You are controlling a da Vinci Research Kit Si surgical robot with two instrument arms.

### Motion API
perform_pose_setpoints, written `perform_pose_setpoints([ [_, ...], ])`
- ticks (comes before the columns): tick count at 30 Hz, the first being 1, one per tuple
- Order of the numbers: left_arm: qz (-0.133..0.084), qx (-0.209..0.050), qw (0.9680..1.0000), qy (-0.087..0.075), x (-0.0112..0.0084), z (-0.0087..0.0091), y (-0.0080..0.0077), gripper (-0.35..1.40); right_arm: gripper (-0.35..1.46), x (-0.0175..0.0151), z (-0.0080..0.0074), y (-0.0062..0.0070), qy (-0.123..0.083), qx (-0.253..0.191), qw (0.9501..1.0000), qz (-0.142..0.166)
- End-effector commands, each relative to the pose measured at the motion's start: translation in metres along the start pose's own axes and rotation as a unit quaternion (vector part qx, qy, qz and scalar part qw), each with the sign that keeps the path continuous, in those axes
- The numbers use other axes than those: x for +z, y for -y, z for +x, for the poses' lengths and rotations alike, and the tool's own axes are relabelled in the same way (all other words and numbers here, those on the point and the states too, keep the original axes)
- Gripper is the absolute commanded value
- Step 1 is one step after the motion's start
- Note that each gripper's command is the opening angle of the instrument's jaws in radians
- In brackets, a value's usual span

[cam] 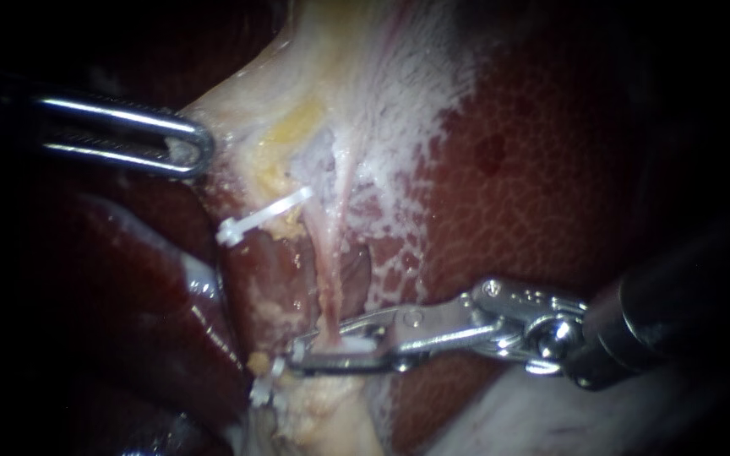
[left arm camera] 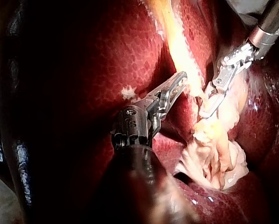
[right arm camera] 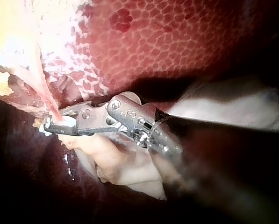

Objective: Going back first clip right tube

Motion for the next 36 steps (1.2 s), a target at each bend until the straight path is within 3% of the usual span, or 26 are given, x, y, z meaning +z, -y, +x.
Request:
perform_pose_setpoints([
  [1, 0.000, 0.000, 1.0000, 0.000, 0.0000, 0.0000, 0.0000, -0.35, -0.35, 0.0000, 0.0000, 0.0000, 0.000, 0.000, 1.0000, 0.000],
  [10, 0.000, 0.000, 1.0000, 0.000, 0.0000, 0.0001, 0.0000, -0.35, -0.30, 0.0000, -0.0001, 0.0000, 0.000, 0.000, 1.0000, 0.000],
  [14, 0.000, 0.000, 1.0000, 0.000, 0.0000, 0.0001, 0.0000, -0.35, 0.27, 0.0005, -0.0004, 0.0001, 0.002, -0.013, 0.9999, -0.001],
  [18, 0.000, 0.001, 1.0000, 0.000, 0.0000, 0.0002, 0.0000, -0.35, 0.51, 0.0011, -0.0003, 0.0000, 0.005, -0.055, 0.9985, -0.003],
  [27, 0.000, 0.001, 1.0000, 0.000, 0.0000, 0.0002, 0.0000, -0.35, 0.60, 0.0011, 0.0003, -0.0005, 0.008, -0.126, 0.9919, -0.012],
  [36, 0.000, 0.001, 1.0000, 0.000, -0.0001, 0.0002, 0.0001, -0.35, 0.60, 0.0002, 0.0010, -0.0013, 0.010, -0.153, 0.9881, -0.012],
])
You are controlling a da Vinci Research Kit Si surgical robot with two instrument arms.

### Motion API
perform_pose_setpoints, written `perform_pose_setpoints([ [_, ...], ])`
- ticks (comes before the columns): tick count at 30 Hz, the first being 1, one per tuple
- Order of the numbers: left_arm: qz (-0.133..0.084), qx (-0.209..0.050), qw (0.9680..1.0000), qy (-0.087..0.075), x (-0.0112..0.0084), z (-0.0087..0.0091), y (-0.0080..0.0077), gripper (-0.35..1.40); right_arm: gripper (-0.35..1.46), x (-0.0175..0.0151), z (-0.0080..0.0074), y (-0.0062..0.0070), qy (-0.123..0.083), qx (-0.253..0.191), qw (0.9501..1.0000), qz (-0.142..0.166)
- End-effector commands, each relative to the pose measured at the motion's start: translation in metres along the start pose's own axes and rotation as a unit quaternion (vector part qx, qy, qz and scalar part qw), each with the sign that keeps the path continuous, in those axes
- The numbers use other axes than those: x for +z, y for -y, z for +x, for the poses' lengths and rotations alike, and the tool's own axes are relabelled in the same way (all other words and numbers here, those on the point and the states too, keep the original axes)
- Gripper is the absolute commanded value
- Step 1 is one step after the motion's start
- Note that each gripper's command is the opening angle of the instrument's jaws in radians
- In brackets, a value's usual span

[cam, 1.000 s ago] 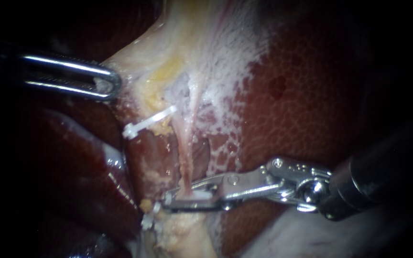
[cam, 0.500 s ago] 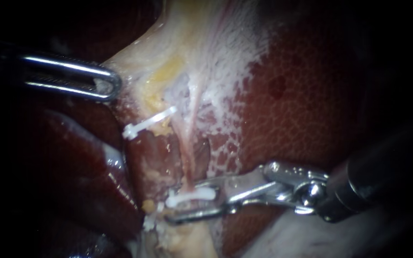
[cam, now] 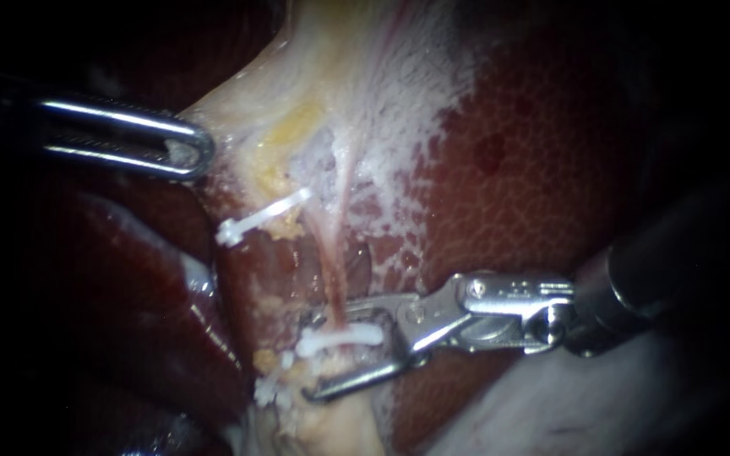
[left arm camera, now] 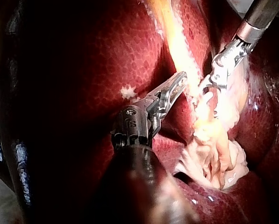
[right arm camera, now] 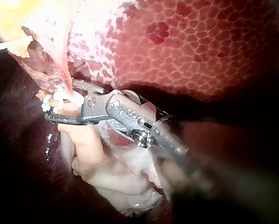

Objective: Going back first clip right tube

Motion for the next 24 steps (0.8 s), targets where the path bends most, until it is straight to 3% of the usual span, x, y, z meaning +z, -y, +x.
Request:
perform_pose_setpoints([
  [1, 0.000, 0.000, 1.0000, 0.000, 0.0000, 0.0000, 0.0000, -0.35, 0.60, 0.0000, -0.0001, 0.0000, 0.000, 0.000, 1.0000, 0.000],
  [9, 0.000, 0.001, 1.0000, 0.000, 0.0001, 0.0002, -0.0001, -0.35, 0.60, -0.0010, -0.0004, 0.0006, 0.001, -0.001, 1.0000, 0.004],
  [14, -0.001, 0.002, 1.0000, 0.000, 0.0003, 0.0007, -0.0006, -0.35, 0.60, -0.0030, -0.0006, 0.0009, -0.004, -0.003, 0.9997, -0.024],
  [24, -0.001, 0.005, 1.0000, 0.001, 0.0008, 0.0015, -0.0015, -0.35, 0.60, -0.0100, 0.0008, 0.0014, -0.008, -0.023, 0.9986, -0.047],
])
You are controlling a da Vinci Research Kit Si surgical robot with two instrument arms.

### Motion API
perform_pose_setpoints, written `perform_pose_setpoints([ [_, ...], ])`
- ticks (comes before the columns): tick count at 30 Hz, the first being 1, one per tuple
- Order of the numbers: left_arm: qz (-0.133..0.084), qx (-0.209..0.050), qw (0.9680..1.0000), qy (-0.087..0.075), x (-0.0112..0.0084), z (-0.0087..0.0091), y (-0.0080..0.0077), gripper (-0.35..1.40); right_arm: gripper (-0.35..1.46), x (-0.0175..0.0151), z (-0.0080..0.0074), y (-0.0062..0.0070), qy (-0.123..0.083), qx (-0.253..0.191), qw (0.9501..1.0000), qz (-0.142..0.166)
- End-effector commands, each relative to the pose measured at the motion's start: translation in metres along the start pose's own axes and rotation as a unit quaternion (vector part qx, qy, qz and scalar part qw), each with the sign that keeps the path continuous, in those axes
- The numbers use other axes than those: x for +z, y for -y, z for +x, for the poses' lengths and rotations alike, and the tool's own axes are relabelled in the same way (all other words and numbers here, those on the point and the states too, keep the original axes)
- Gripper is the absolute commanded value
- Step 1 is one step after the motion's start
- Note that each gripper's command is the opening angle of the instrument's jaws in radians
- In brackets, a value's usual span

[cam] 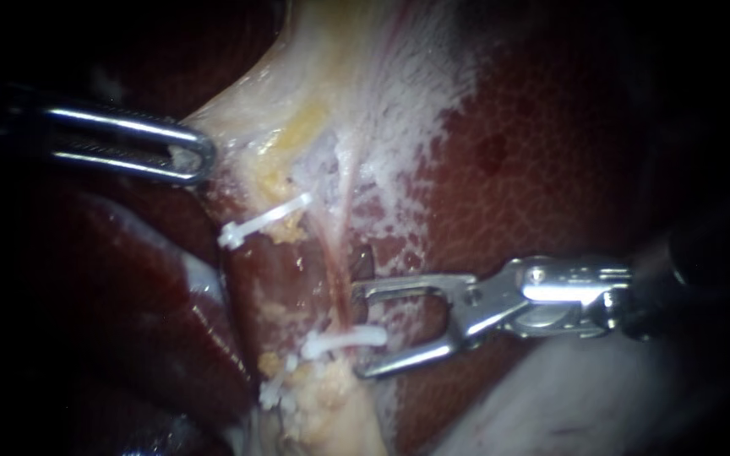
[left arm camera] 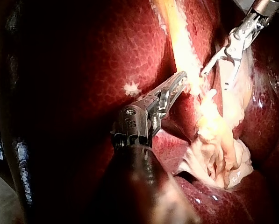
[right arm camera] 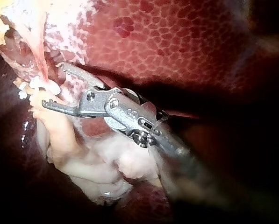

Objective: Going back first clip right tube

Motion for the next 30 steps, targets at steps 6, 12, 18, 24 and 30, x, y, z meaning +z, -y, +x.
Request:
perform_pose_setpoints([
  [6, 0.000, 0.000, 1.0000, 0.000, 0.0000, 0.0000, 0.0000, -0.35, 0.60, -0.0031, 0.0015, -0.0002, -0.001, -0.008, 1.0000, -0.002],
  [12, 0.000, 0.000, 1.0000, 0.000, 0.0000, 0.0000, -0.0002, -0.35, 0.60, -0.0047, 0.0027, 0.0001, -0.001, -0.010, 0.9999, 0.001],
  [18, 0.000, 0.000, 1.0000, 0.000, 0.0001, 0.0000, -0.0005, -0.35, 0.60, -0.0048, 0.0032, 0.0007, -0.001, -0.010, 0.9999, 0.003],
  [24, 0.000, 0.001, 1.0000, 0.000, 0.0004, 0.0004, -0.0013, -0.35, 0.60, -0.0048, 0.0032, 0.0009, -0.001, -0.010, 0.9999, 0.003],
  [30, -0.004, 0.000, 1.0000, -0.005, 0.0026, 0.0028, -0.0033, -0.35, 0.60, -0.0051, 0.0032, 0.0010, -0.001, -0.010, 0.9999, 0.004],
])
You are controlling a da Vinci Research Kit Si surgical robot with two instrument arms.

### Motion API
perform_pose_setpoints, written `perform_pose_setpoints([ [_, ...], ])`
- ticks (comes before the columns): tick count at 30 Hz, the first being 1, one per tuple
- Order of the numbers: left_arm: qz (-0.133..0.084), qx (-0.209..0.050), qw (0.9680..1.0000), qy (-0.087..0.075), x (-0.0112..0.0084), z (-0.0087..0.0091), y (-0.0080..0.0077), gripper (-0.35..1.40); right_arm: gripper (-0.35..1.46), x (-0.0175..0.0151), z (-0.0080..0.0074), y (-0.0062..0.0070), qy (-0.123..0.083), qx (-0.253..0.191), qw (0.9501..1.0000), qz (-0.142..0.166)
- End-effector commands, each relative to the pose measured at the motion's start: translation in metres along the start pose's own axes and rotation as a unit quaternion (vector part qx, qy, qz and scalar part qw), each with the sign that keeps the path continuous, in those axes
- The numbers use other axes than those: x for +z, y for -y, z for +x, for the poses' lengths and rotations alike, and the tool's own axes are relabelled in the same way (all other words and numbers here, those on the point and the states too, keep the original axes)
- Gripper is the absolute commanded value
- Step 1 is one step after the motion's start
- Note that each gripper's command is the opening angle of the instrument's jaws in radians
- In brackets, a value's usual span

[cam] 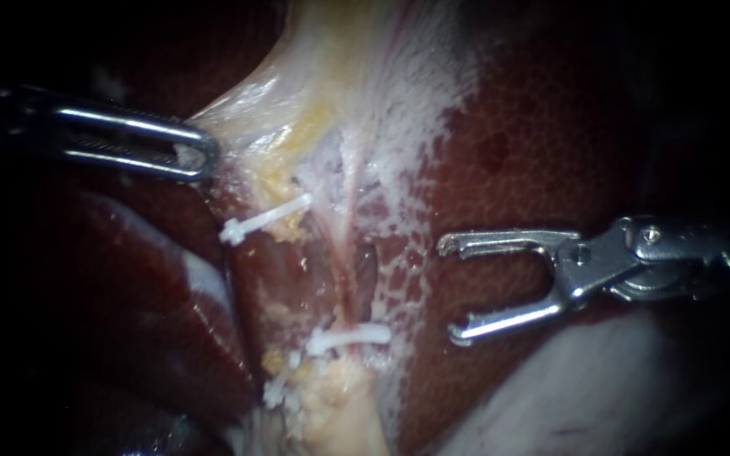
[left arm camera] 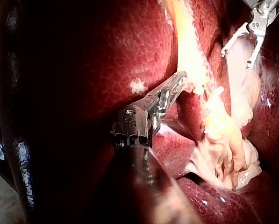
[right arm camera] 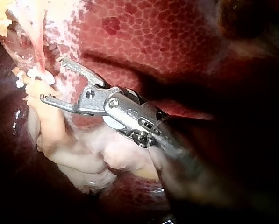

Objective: Going back first clip right tube

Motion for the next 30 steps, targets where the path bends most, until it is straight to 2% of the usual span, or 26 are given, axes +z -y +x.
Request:
perform_pose_setpoints([
  [1, 0.001, -0.002, 1.0000, -0.004, 0.0006, 0.0004, -0.0002, -0.35, 0.60, -0.0001, 0.0000, 0.0000, 0.000, 0.000, 1.0000, 0.000],
  [6, 0.007, -0.007, 0.9998, -0.018, 0.0039, 0.0024, -0.0008, -0.35, 0.60, -0.0004, 0.0002, 0.0000, 0.000, -0.002, 1.0000, 0.001],
  [10, 0.012, -0.008, 0.9996, -0.023, 0.0053, 0.0028, -0.0007, -0.35, 0.60, -0.0008, 0.0005, 0.0000, 0.000, -0.001, 1.0000, 0.001],
  [30, 0.013, -0.008, 0.9996, -0.023, 0.0054, 0.0027, -0.0004, -0.35, 0.60, -0.0011, 0.0008, 0.0002, -0.001, 0.000, 1.0000, 0.002],
])
